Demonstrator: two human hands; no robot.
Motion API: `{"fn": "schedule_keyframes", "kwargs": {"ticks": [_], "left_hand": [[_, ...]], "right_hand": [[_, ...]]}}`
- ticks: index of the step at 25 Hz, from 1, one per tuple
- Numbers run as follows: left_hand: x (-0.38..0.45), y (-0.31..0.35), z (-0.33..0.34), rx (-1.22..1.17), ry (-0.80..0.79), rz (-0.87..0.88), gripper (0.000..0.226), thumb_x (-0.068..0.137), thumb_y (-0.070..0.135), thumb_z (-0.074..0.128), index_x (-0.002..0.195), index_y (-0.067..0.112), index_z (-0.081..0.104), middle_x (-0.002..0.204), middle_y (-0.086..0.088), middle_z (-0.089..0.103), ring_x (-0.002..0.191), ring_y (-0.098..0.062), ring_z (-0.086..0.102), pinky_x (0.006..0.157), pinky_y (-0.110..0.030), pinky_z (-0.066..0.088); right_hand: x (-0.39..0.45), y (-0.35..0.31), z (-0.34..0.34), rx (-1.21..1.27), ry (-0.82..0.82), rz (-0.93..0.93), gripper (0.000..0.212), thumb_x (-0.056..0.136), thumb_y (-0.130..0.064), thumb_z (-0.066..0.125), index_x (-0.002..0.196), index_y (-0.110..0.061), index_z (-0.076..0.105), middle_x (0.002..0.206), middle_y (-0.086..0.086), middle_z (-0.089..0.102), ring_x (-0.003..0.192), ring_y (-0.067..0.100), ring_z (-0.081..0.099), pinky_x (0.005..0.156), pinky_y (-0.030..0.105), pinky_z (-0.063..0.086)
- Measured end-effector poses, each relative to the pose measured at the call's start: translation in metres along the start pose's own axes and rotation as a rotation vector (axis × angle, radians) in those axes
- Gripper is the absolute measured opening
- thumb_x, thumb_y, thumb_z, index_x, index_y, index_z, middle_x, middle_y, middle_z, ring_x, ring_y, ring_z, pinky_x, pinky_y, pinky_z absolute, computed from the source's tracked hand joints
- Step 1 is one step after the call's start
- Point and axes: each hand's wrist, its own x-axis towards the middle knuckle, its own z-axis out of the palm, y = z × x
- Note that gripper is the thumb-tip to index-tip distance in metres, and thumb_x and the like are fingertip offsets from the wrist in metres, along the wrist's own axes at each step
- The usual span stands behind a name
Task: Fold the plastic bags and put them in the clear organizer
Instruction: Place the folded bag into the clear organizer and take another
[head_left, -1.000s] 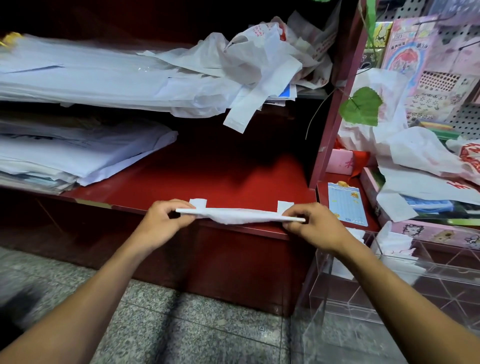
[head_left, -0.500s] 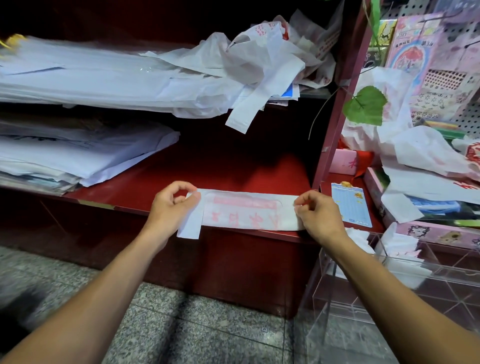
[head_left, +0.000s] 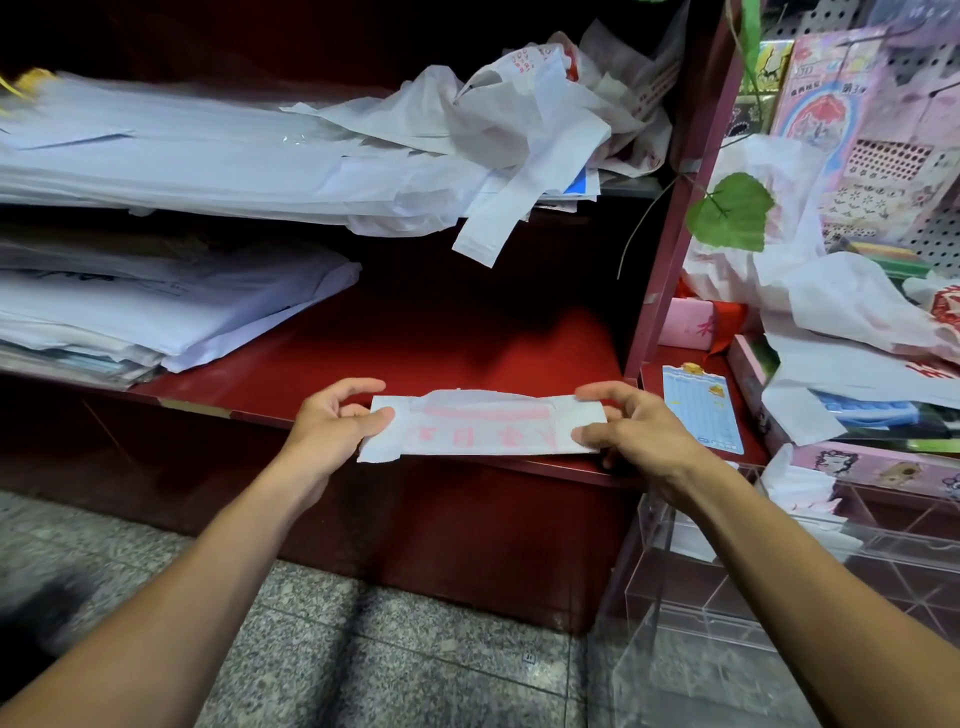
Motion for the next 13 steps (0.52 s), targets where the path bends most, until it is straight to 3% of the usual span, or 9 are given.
{"fn": "schedule_keyframes", "kwargs": {"ticks": [3, 5, 9, 13], "left_hand": [[-0.0019, 0.0032, 0.003, -0.018, 0.07, 0.006, 0.01, 0.089, 0.013, 0.07, 0.098, 0.017, 0.072, 0.061, -0.002, 0.054, 0.053, -0.011, 0.049, 0.047, -0.021, 0.039], [-0.0029, 0.0071, 0.0049, -0.048, 0.044, -0.053, 0.009, 0.088, 0.015, 0.07, 0.096, 0.017, 0.074, 0.069, 0.001, 0.063, 0.06, -0.011, 0.055, 0.049, -0.022, 0.044], [-0.0024, 0.0026, 0.006, 0.079, -0.012, -0.074, 0.012, 0.086, 0.006, 0.071, 0.094, 0.015, 0.072, 0.056, 0.001, 0.059, 0.052, -0.013, 0.052, 0.046, -0.019, 0.042], [-0.0031, 0.0016, 0.0102, 0.092, 0.08, -0.078, 0.011, 0.088, 0.023, 0.072, 0.095, 0.014, 0.07, 0.071, -0.002, 0.066, 0.043, -0.012, 0.054, 0.04, -0.021, 0.038]], "right_hand": [[0.001, 0.0007, 0.0027, -0.029, 0.124, 0.01, 0.009, 0.088, -0.007, 0.068, 0.094, -0.014, 0.07, 0.062, 0.003, 0.053, 0.046, 0.012, 0.044, 0.041, 0.021, 0.037], [0.0012, -0.0013, 0.0039, 0.037, 0.148, 0.045, 0.002, 0.091, -0.013, 0.066, 0.092, -0.013, 0.068, 0.064, 0.003, 0.056, 0.046, 0.013, 0.047, 0.039, 0.021, 0.036], [-0.0021, -0.0028, 0.0048, -0.015, 0.073, 0.104, 0.02, 0.089, -0.004, 0.066, 0.107, -0.011, 0.06, 0.069, 0.009, 0.059, 0.041, 0.012, 0.051, 0.037, 0.021, 0.041], [-0.0043, -0.0033, 0.0097, -0.086, 0.17, 0.094, 0.019, 0.095, -0.024, 0.062, 0.109, -0.012, 0.054, 0.065, 0.008, 0.063, 0.038, 0.014, 0.05, 0.037, 0.019, 0.039]]}}
